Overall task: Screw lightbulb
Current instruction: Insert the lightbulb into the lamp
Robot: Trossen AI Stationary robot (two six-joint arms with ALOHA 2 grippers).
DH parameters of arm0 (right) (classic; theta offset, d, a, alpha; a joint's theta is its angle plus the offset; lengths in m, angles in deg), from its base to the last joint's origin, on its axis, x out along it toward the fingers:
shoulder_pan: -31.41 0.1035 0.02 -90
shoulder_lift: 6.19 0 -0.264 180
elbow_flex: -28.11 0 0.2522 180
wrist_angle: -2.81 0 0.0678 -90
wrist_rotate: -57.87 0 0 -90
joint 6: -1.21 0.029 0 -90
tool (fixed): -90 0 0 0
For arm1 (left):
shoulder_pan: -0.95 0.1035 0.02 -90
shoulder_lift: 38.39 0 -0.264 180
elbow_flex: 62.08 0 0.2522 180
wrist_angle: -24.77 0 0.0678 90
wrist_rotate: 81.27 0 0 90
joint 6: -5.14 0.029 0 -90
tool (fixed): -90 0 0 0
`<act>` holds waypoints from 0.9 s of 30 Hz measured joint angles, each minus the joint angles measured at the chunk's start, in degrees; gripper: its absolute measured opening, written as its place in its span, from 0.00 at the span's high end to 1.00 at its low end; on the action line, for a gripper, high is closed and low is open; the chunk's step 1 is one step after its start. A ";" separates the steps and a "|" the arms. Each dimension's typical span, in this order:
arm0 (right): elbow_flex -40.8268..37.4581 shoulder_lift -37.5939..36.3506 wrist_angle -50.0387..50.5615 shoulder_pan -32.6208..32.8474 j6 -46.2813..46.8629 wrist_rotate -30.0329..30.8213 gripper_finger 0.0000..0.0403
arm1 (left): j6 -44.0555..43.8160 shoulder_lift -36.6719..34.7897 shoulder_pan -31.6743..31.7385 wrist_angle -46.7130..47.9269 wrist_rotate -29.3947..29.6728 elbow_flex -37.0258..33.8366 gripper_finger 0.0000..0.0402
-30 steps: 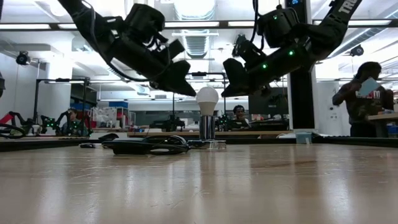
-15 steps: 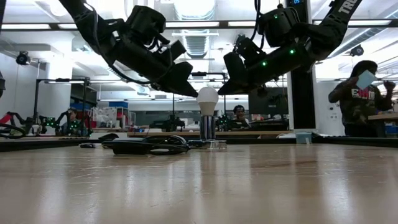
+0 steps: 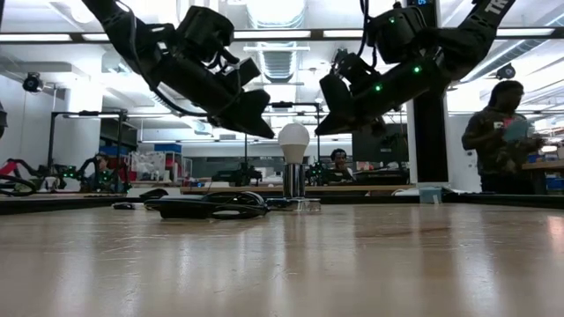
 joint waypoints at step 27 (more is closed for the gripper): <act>3.87 6.03 -2.03 0.96 1.73 -9.21 1.00 | 0.91 2.12 0.87 -3.46 -0.80 0.00 0.90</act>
